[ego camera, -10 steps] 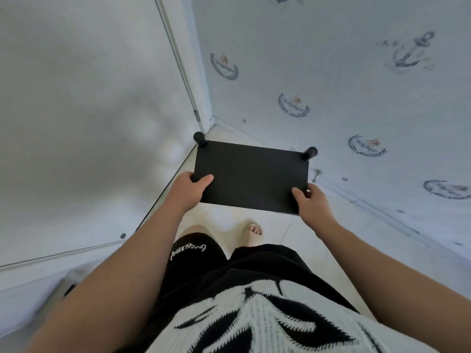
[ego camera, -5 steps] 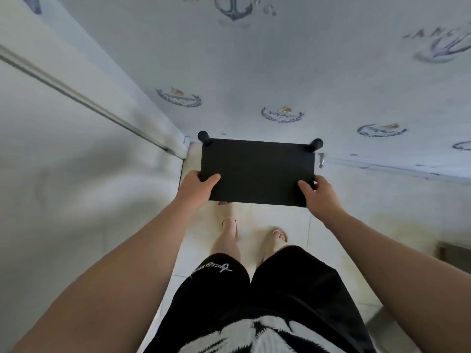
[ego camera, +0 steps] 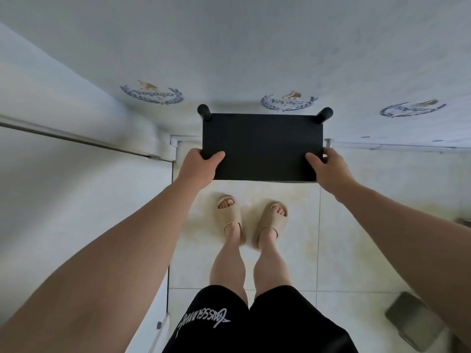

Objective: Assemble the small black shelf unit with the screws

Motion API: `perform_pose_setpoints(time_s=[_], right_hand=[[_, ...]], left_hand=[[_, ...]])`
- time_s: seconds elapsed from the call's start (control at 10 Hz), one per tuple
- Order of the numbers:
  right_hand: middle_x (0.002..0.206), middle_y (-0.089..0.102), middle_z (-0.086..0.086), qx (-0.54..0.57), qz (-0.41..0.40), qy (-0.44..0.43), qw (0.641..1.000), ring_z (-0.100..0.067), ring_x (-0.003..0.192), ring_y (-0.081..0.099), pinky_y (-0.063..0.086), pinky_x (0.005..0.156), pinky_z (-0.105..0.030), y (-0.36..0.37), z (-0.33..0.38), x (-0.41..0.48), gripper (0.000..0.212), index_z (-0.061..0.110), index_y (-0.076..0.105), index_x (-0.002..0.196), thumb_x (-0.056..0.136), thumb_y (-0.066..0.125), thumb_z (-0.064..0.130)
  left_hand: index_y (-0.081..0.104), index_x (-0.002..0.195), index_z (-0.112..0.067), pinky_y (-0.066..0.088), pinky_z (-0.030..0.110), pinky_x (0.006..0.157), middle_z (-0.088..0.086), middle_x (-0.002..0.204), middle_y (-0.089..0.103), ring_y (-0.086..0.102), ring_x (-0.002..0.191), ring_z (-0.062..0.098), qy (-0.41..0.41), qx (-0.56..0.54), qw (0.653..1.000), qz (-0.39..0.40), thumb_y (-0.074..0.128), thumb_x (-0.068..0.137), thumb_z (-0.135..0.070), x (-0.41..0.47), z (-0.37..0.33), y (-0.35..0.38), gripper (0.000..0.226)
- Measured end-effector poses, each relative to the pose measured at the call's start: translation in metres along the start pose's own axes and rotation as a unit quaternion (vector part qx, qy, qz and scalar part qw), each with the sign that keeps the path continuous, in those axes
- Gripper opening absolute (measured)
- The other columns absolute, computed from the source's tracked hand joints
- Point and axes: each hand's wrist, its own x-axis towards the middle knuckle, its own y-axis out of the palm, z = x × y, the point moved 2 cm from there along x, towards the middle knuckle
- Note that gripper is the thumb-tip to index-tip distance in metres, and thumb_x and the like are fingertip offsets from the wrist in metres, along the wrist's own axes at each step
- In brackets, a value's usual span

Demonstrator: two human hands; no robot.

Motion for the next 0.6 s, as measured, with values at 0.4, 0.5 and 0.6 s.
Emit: perform_pose_setpoints(time_s=[0.4, 0.5, 0.6], right_hand=[[0.112, 0.063, 0.002, 0.008, -0.002, -0.023, 1.000, -0.011, 0.088, 0.061, 0.049, 0.067, -0.030, -0.009, 0.012, 0.016, 0.051, 0.023, 0.049, 0.139, 0.098, 0.054, 0.053], [0.122, 0.064, 0.000, 0.012, 0.001, -0.017, 1.000, -0.021, 0.098, 0.063, 0.052, 0.077, -0.035, -0.011, 0.014, 0.008, 0.052, 0.024, 0.045, 0.144, 0.100, 0.050, 0.052], [0.144, 0.055, -0.001, -0.009, -0.007, -0.017, 1.000, -0.027, 0.123, 0.056, 0.050, 0.100, -0.045, -0.020, 0.023, -0.008, 0.059, 0.026, 0.034, 0.153, 0.101, 0.047, 0.051]], left_hand=[[0.059, 0.123, -0.011, 0.041, 0.023, 0.060, 0.002, 0.109, 0.066, 0.063, 0.093, 0.019, 0.005, -0.017, 1.000, -0.016, 0.064, 0.090, -0.052, 0.003, -0.018, 0.006, 0.052], [0.053, 0.132, -0.014, 0.042, 0.022, 0.064, 0.000, 0.117, 0.062, 0.061, 0.102, 0.021, 0.014, -0.004, 1.000, -0.013, 0.062, 0.092, -0.051, -0.001, -0.022, 0.002, 0.055], [0.042, 0.142, -0.017, 0.046, 0.027, 0.073, 0.002, 0.130, 0.058, 0.058, 0.106, 0.022, 0.022, 0.030, 0.999, -0.018, 0.061, 0.093, -0.051, -0.016, -0.032, -0.006, 0.063]])
